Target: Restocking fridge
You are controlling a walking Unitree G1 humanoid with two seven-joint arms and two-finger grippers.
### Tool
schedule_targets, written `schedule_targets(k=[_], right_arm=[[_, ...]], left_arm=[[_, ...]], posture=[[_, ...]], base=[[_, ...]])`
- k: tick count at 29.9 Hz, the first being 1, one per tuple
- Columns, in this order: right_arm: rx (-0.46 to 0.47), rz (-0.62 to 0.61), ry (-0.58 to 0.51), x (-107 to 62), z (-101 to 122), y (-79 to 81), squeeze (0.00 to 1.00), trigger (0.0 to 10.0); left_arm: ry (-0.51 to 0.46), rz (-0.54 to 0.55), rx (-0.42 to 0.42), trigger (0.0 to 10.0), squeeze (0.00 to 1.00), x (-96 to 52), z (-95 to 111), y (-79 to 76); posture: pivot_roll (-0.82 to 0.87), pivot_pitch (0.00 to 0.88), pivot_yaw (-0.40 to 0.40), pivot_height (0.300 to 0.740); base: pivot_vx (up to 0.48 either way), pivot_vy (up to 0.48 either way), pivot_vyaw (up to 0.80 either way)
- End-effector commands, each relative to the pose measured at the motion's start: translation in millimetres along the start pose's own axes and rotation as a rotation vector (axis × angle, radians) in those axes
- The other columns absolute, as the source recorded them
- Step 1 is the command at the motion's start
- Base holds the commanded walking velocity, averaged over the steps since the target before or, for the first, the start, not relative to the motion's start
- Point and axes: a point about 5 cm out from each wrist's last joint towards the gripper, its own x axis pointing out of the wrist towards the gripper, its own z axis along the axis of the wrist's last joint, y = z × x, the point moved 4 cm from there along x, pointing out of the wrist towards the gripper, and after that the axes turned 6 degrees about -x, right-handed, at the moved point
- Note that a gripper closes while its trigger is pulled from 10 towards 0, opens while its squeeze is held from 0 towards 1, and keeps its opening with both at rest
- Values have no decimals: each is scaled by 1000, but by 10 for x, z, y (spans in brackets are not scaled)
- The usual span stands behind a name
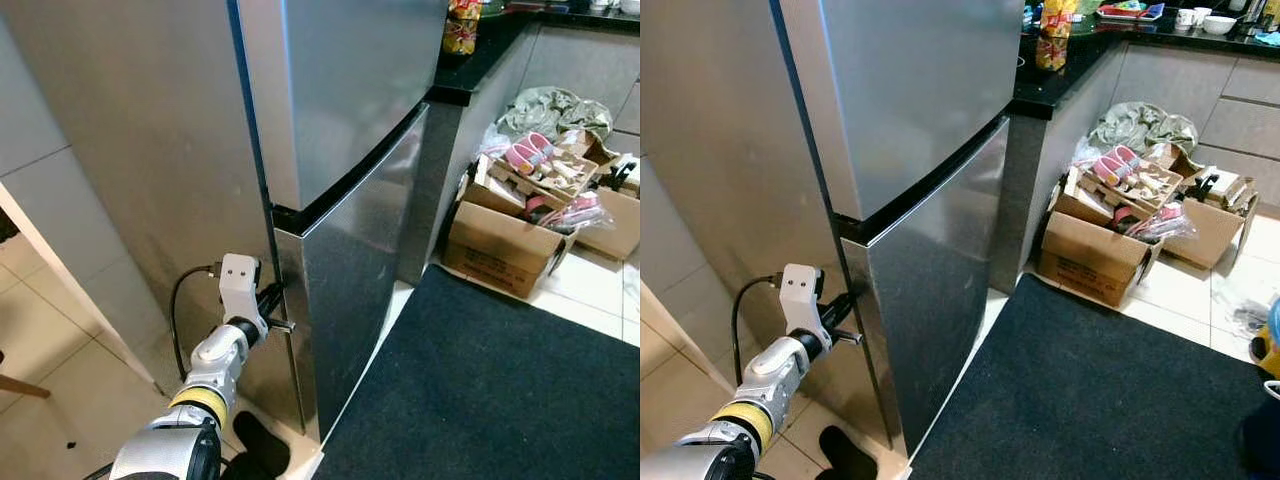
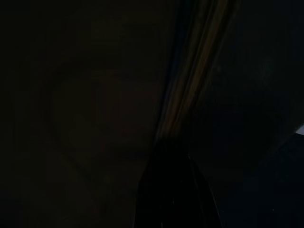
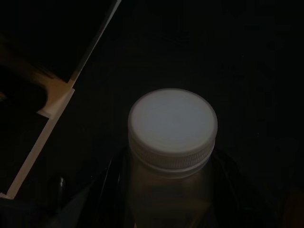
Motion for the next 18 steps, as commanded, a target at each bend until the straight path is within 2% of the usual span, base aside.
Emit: schedule_targets(k=[1,4,6,7,9,10,14,15,16,18], right_arm=[[-6,-10,3,-17,-32,-20,0,10000],[-6,-10,3,-17,-32,-20,0,10000],[0,-18,-3,-6,-5,-25,0,10000],[1,-20,-4,-2,3,-25,0,10000],[2,-21,-5,1,10,-25,0,10000],[5,-23,-6,4,17,-27,0,10000],[8,-26,-7,6,24,-28,0,10000],[8,-28,-8,9,30,-31,0,10000],[8,-28,-8,9,30,-31,0,10000],[6,-29,-7,11,33,-32,0,10000]], left_arm=[[-10,-87,13,10000,0,77,43,-187],[-10,-87,13,10000,0,77,43,-187],[9,-35,88,10000,0,108,77,-142],[21,-19,109,10000,525,115,79,-128],[20,-9,114,10000,525,123,94,-118],[18,-8,98,10000,1000,132,107,-120],[14,-4,80,10000,1000,145,127,-121],[31,-55,59,10000,1000,165,106,-200],[31,-55,59,10000,1000,165,106,-200],[119,-236,38,10000,1000,176,-45,-470]], posture=[[-161,223,40,740],[-161,223,40,740],[-163,220,51,740],[-164,220,53,740],[-165,219,56,740],[-166,221,58,740],[-166,220,58,740],[-168,216,59,740],[-168,216,59,740],[-165,211,57,740]], base=[[0,0,0],[0,0,0],[0,0,0],[0,0,0],[0,0,0],[0,0,0],[0,0,0],[0,0,0],[0,0,0],[0,0,0]])
